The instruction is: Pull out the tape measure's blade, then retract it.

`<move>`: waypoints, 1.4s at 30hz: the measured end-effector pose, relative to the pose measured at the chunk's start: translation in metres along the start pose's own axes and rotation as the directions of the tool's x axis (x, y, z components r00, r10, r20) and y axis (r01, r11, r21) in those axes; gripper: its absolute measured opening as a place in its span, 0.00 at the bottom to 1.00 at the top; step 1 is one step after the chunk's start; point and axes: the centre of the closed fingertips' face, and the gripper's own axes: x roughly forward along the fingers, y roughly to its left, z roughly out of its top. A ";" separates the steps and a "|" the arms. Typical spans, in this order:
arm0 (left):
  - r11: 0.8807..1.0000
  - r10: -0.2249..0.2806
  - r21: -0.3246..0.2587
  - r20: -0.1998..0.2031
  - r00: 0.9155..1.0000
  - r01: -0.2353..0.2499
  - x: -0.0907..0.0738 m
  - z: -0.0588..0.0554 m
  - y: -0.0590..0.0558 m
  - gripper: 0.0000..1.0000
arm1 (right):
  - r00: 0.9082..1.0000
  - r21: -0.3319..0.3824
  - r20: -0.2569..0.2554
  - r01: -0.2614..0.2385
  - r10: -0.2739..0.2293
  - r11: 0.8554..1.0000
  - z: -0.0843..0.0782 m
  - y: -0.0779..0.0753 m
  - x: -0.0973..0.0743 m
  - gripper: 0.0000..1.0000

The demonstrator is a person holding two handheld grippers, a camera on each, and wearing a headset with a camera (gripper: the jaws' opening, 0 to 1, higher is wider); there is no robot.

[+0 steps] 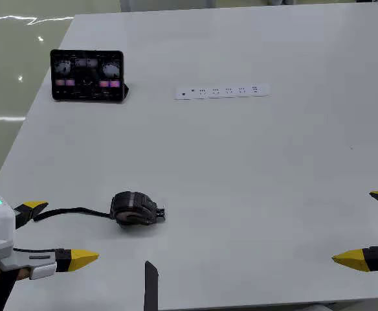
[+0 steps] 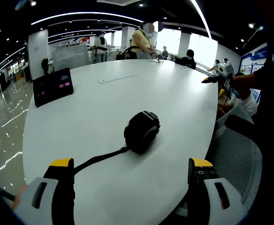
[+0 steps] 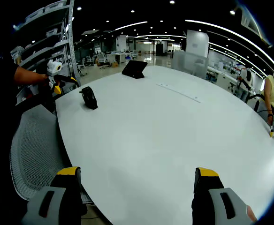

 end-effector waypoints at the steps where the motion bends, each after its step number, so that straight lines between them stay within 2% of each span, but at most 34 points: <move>1: 1.000 -0.001 -0.001 0.000 1.000 0.001 0.000 0.000 0.000 0.99 | 1.000 0.001 -0.001 -0.001 0.001 1.000 0.000 0.000 0.000 1.00; 14: 1.000 -0.002 -0.001 -0.001 1.000 0.002 0.003 -0.003 0.002 0.99 | 1.000 0.007 0.000 -0.001 0.001 1.000 -0.001 -0.001 0.003 1.00; 23: 1.000 -0.004 0.014 -0.007 1.000 0.004 0.003 0.000 0.003 0.99 | 1.000 -0.009 0.012 0.008 -0.008 1.000 0.001 -0.005 0.006 1.00; 30: 0.999 -0.008 0.050 -0.002 1.000 0.008 0.002 0.011 0.005 0.99 | 1.000 -0.017 0.006 -0.018 0.018 1.000 0.005 -0.006 0.009 1.00; 33: 0.996 -0.035 0.081 0.008 0.999 0.034 0.005 0.015 0.002 0.99 | 0.999 -0.022 0.012 -0.039 0.039 0.999 0.008 -0.003 0.010 1.00; 37: 0.994 -0.040 0.106 -0.013 0.999 0.041 0.010 0.018 0.004 0.99 | 0.998 -0.044 0.010 -0.068 0.068 0.997 0.012 0.004 0.013 1.00; 42: 0.992 -0.041 0.120 -0.015 0.999 0.043 0.015 0.023 0.008 0.99 | 0.998 -0.054 0.017 -0.059 0.060 0.997 0.018 0.002 0.016 1.00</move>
